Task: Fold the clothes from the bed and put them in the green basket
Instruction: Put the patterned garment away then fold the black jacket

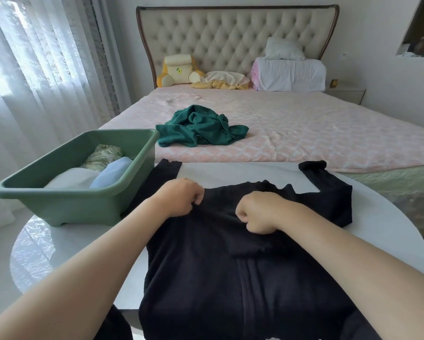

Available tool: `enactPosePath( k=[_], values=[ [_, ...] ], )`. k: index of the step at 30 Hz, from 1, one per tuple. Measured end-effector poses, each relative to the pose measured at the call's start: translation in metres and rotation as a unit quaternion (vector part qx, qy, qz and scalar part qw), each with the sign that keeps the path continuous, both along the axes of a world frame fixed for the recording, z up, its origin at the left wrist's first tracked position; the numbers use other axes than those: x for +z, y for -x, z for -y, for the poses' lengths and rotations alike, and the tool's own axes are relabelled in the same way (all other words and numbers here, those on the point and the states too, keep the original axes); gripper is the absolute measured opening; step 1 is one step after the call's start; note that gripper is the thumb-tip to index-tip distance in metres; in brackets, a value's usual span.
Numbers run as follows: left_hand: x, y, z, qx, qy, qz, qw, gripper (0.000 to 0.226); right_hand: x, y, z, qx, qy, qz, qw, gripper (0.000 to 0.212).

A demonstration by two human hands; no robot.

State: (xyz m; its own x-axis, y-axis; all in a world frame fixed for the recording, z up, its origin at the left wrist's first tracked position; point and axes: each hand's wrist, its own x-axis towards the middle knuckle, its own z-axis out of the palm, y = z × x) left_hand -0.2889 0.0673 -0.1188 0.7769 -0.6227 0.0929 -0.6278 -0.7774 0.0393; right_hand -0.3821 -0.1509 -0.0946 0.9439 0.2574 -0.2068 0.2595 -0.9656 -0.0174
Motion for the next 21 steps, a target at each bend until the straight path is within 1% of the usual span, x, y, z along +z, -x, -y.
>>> enactPosePath(
  k=[1, 2, 4, 5, 6, 7, 8, 10, 12, 13, 14, 15, 16, 17, 18, 19, 20, 21],
  values=[
    [0.001, -0.001, 0.001, -0.010, 0.040, 0.056, 0.998, 0.034, -0.002, -0.001, 0.000, 0.009, -0.022, 0.041, 0.999, 0.024],
    [0.002, -0.004, 0.002, -0.025, 0.074, 0.115, 0.990, 0.037, -0.002, -0.002, 0.000, 0.025, -0.051, 0.105, 0.993, 0.026],
    [0.003, -0.012, -0.002, -0.035, 0.113, 0.216, 0.969, 0.043, 0.000, -0.006, 0.001, 0.080, -0.104, 0.233, 0.964, 0.035],
    [0.004, -0.012, -0.004, -0.035, 0.110, 0.231, 0.966, 0.045, 0.003, -0.006, 0.001, 0.103, -0.141, 0.263, 0.949, 0.038],
    [0.004, -0.013, -0.007, -0.039, 0.094, 0.222, 0.970, 0.046, 0.006, -0.004, 0.000, 0.116, -0.185, 0.253, 0.943, 0.037],
    [0.000, -0.014, -0.009, -0.039, 0.066, 0.187, 0.979, 0.045, 0.007, 0.000, -0.003, 0.110, -0.228, 0.205, 0.945, 0.033],
    [-0.003, -0.013, -0.011, -0.035, 0.031, 0.136, 0.990, 0.042, 0.006, 0.005, -0.006, 0.096, -0.261, 0.133, 0.951, 0.029],
    [-0.007, -0.012, -0.012, -0.020, -0.075, 0.030, 0.997, 0.037, 0.001, 0.015, -0.012, 0.066, -0.276, -0.044, 0.958, 0.019],
    [-0.006, -0.007, -0.008, 0.014, -0.144, -0.047, 0.988, 0.041, -0.004, 0.019, -0.015, 0.051, -0.279, -0.195, 0.939, 0.002],
    [-0.003, -0.002, -0.004, 0.034, -0.160, -0.060, 0.985, 0.041, -0.007, 0.018, -0.014, 0.034, -0.297, -0.234, 0.925, 0.008],
    [0.002, 0.003, 0.000, 0.043, -0.156, -0.050, 0.985, 0.037, -0.008, 0.016, -0.013, 0.018, -0.326, -0.249, 0.912, 0.015],
    [0.005, 0.008, 0.005, 0.032, -0.127, -0.017, 0.991, 0.032, -0.007, 0.013, -0.011, 0.001, -0.358, -0.250, 0.900, 0.020],
    [0.007, 0.013, 0.010, 0.010, -0.071, 0.020, 0.997, 0.028, -0.007, 0.011, -0.009, -0.014, -0.389, -0.238, 0.890, 0.022],
    [0.005, 0.018, 0.015, -0.016, 0.011, 0.037, 0.999, 0.025, -0.007, 0.008, -0.008, -0.032, -0.414, -0.213, 0.884, 0.024],
    [0.003, 0.024, 0.021, -0.030, 0.087, 0.016, 0.996, 0.027, -0.008, 0.006, -0.006, -0.052, -0.427, -0.180, 0.885, 0.026],
    [-0.002, 0.027, 0.026, -0.031, 0.127, -0.042, 0.991, 0.034, -0.008, 0.003, -0.002, -0.072, -0.427, -0.140, 0.891, 0.029],
    [-0.008, 0.029, 0.029, -0.019, 0.118, -0.117, 0.986, 0.041, -0.009, 0.000, 0.002, -0.089, -0.417, -0.103, 0.899, 0.033],
    [-0.015, 0.031, 0.031, 0.001, 0.061, -0.188, 0.980, 0.050, -0.010, -0.002, 0.009, -0.106, -0.404, -0.075, 0.905, 0.036]
  ],
)
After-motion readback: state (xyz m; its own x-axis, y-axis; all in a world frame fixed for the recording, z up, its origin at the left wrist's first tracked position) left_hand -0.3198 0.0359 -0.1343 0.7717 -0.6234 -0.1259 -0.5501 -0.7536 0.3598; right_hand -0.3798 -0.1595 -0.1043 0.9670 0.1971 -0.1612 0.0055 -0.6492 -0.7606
